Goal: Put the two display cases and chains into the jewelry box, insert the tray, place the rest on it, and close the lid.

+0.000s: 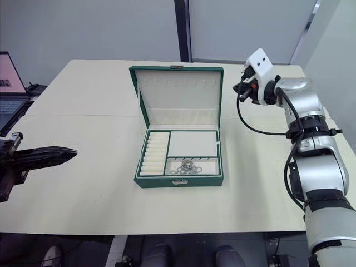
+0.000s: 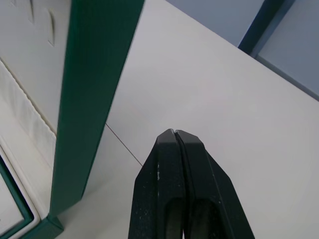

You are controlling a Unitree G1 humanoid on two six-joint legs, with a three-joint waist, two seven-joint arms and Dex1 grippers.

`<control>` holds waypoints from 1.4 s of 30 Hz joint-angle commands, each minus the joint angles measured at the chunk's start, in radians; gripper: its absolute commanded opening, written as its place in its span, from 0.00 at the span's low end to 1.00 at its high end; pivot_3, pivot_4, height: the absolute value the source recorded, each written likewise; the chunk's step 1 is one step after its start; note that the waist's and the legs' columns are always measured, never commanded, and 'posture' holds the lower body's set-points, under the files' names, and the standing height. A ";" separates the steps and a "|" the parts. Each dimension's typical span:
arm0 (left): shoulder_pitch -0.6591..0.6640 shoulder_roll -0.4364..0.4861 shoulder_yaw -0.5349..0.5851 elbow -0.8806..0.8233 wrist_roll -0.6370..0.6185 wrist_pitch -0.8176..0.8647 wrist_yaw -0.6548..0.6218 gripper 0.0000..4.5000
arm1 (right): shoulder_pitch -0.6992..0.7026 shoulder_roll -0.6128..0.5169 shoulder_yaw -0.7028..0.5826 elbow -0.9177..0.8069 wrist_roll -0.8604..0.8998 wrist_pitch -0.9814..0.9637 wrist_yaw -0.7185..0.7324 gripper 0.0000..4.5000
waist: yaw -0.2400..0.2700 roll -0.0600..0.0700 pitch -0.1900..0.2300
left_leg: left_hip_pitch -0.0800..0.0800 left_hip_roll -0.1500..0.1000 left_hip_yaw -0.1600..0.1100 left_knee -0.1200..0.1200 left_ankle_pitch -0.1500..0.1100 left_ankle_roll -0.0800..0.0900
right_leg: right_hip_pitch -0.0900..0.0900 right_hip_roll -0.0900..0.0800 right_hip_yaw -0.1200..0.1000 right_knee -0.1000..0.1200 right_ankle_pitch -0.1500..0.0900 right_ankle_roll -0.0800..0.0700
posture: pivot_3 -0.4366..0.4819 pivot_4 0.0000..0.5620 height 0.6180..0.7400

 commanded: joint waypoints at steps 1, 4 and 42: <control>0.013 0.006 0.039 -0.016 -0.005 -0.029 -0.004 0.00 | -0.089 0.027 -0.021 0.064 -0.020 -0.090 0.021 0.01 | -0.004 0.000 0.000 | 0.000 0.000 0.000 0.000 0.000 0.000 | 0.000 0.000 0.000 0.000 0.000 0.000 | 0.48 0.27 1.00; 0.024 0.000 0.033 -0.019 -0.002 -0.046 0.004 0.00 | -0.119 0.047 -0.029 0.089 -0.024 -0.119 0.039 0.01 | -0.011 0.000 0.000 | 0.000 0.000 -0.001 0.000 0.000 0.000 | 0.000 0.000 0.000 0.000 0.000 0.000 | 0.48 0.27 1.00; 0.018 -0.026 -0.152 0.027 0.187 -0.258 0.087 0.00 | 1.080 -0.222 -0.443 -1.653 0.563 0.884 -0.039 0.01 | 0.016 0.000 0.000 | -0.001 -0.001 0.000 -0.001 -0.002 0.003 | 0.000 0.000 0.001 -0.001 0.000 0.000 | 0.48 0.27 1.00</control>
